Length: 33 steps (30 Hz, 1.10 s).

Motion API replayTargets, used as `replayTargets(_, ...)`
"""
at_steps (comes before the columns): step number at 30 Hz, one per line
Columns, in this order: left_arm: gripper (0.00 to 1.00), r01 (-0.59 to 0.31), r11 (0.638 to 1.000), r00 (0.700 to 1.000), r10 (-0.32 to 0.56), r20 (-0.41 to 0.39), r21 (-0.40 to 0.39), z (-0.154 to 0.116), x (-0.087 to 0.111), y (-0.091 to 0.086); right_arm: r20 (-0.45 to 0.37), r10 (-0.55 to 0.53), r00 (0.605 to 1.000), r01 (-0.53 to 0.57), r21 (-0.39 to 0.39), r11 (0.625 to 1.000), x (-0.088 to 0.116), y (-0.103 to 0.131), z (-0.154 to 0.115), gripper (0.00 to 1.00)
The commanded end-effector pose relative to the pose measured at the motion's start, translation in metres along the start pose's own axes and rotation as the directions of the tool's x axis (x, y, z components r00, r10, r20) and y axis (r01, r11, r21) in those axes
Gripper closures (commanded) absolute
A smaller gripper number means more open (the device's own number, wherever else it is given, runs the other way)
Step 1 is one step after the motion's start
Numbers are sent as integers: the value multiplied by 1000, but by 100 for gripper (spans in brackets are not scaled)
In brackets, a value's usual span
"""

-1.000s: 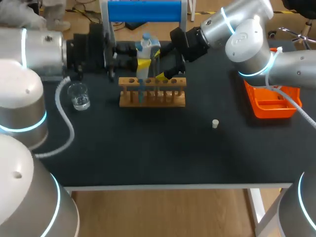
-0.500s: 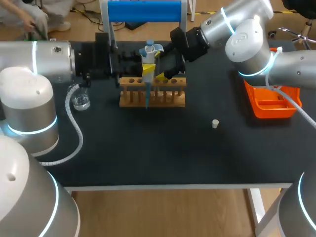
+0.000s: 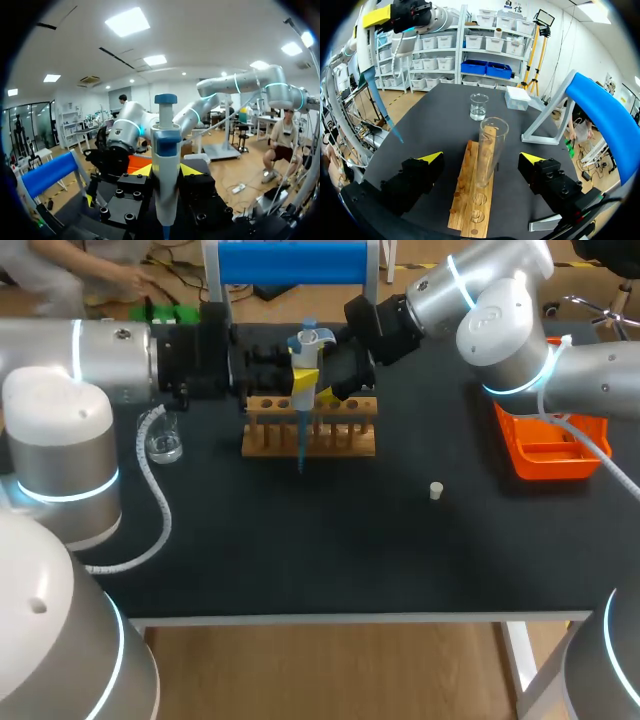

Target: Invert the test tube, pick up the pipette, mount the tip to pipette, aspirate from beaker and dispense into the tube, eject the tip, return the pipette, and cap with the stopper.

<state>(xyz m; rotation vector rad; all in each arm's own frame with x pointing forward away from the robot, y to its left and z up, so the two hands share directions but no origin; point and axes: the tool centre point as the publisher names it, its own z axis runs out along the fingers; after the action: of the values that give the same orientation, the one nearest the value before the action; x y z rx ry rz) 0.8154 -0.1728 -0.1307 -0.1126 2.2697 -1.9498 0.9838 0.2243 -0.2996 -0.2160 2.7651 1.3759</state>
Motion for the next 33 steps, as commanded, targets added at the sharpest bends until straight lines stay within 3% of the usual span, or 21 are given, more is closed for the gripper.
replayTargets(1,100,10,1000,1000,-10,-6,1,8,-1,3,-2,0,1000,0,3,1000,0,0,-1,0)
replayTargets(30,100,16,1000,1000,-16,3,-26,11,3,-2,-2,0,1000,0,3,1000,0,0,-1,0)
replayTargets(33,100,16,1000,1000,-16,3,-26,11,3,-2,16,16,1000,-17,22,1000,1,-4,-10,0)
